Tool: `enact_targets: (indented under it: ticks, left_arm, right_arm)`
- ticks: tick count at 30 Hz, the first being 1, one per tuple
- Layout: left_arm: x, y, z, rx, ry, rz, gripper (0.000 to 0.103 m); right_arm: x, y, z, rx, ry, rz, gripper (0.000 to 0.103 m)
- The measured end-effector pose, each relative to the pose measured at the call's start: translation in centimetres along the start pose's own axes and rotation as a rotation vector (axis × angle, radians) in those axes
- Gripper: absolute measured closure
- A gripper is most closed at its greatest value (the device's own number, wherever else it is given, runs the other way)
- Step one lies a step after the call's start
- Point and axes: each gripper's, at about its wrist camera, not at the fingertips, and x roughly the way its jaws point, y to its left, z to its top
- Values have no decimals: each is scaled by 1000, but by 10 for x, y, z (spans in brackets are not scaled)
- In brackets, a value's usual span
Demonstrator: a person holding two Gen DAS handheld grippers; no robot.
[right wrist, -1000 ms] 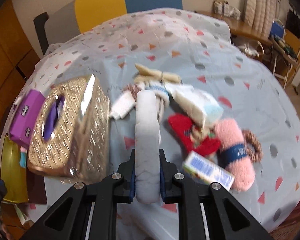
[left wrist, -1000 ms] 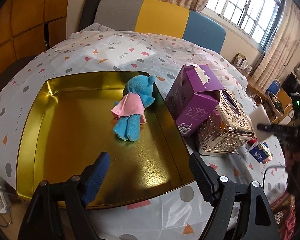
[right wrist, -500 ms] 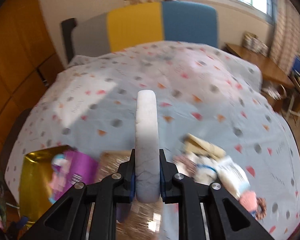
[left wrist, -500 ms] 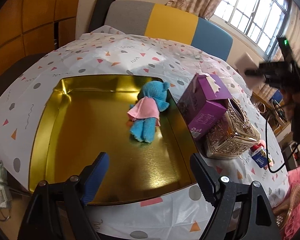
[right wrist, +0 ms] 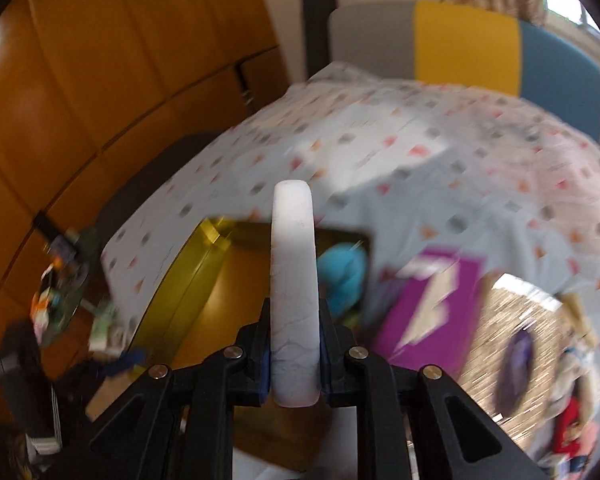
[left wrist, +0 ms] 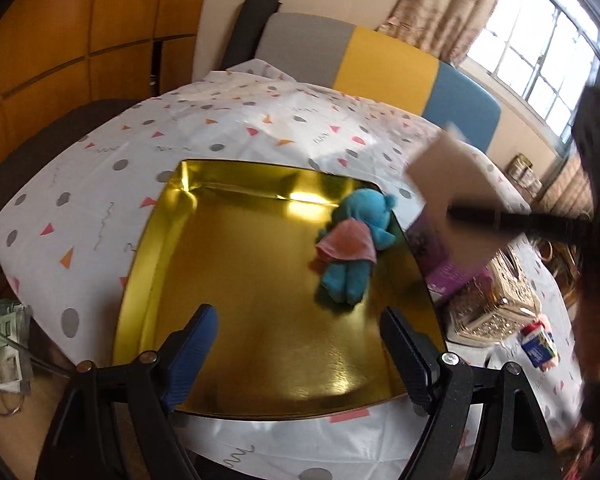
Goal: Organize soft objects
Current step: 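Carry the white sponge into the gold tray and release it with the right gripper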
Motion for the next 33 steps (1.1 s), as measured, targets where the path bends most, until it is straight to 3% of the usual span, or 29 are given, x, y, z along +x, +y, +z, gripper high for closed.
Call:
enact_targets:
  ticks: [4,10,13,18,33]
  left_arm:
    - [-2,9,3,-20,-13,24,19]
    - [-3,11,3,-21,-16,36,18]
    - [-3,8,2,-8,-17,34,18]
    - [-3,-1,1,25,-20,30,18]
    - [-12,-24,0,104,-52,37,16]
  right_arm:
    - [28,13,-31,0,71,-1,86]
    - [57,8,-52,14,121,-79,85]
    - [62,3,-58,26,125,-110,75]
    - [46,-6,-68,32,98,-147,66]
    - [-22,-15,-82,10,-82,-271,62]
